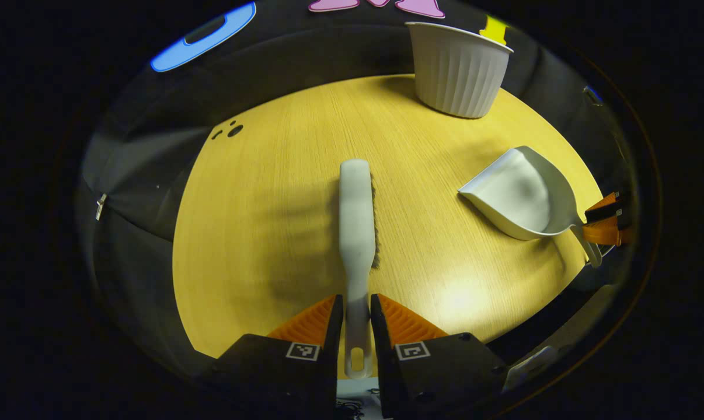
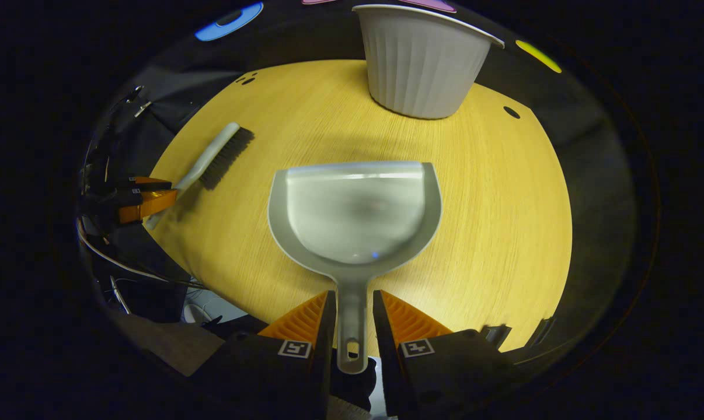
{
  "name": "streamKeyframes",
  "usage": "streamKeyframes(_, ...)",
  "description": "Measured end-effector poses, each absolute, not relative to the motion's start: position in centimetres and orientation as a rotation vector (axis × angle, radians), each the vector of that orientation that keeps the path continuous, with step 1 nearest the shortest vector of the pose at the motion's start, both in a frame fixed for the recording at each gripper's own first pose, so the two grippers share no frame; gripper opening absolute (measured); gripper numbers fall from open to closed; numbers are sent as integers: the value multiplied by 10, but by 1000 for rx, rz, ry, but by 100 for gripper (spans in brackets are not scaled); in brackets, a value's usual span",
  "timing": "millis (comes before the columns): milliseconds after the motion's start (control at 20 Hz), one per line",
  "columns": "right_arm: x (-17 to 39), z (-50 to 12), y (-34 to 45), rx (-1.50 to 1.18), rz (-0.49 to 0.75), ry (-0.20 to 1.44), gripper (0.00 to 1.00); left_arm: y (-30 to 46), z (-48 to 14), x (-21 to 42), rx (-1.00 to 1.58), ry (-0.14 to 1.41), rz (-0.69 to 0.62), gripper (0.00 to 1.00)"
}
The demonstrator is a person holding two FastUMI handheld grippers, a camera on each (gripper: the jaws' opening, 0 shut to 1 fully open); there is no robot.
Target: Pick up the small broom and dustpan from the desktop, sweep the trash into the dustpan with the broom, and then empty the trash into the garbage bin.
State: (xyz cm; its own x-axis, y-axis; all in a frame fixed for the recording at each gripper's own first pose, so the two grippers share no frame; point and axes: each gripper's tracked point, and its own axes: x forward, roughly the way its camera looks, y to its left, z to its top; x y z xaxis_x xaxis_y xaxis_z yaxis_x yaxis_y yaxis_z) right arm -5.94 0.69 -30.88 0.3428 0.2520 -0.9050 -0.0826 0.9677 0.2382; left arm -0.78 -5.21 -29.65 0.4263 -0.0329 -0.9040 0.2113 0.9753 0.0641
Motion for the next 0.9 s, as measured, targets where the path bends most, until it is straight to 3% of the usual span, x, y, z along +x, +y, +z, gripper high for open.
streamKeyframes(50,-58,-298,6,163,217,1175,40,-52,-288,-6,184,1105,-155,33)
streamKeyframes(100,-55,-288,5,166,218,1147,39,-53,-278,-4,185,1085,-156,27)
streamKeyframes(150,-51,-278,4,169,218,1117,31,-55,-267,0,183,1059,-159,33)
streamKeyframes(200,-45,-268,3,171,221,1083,31,-57,-254,3,180,1028,-160,39)
streamKeyframes(250,-40,-257,2,167,219,1046,38,-61,-241,9,174,995,-162,33)
streamKeyframes(600,11,-149,-7,162,204,676,38,-91,-139,52,133,635,-189,33)
streamKeyframes(900,18,-88,-11,129,165,438,38,-91,-76,57,26,391,-141,33)
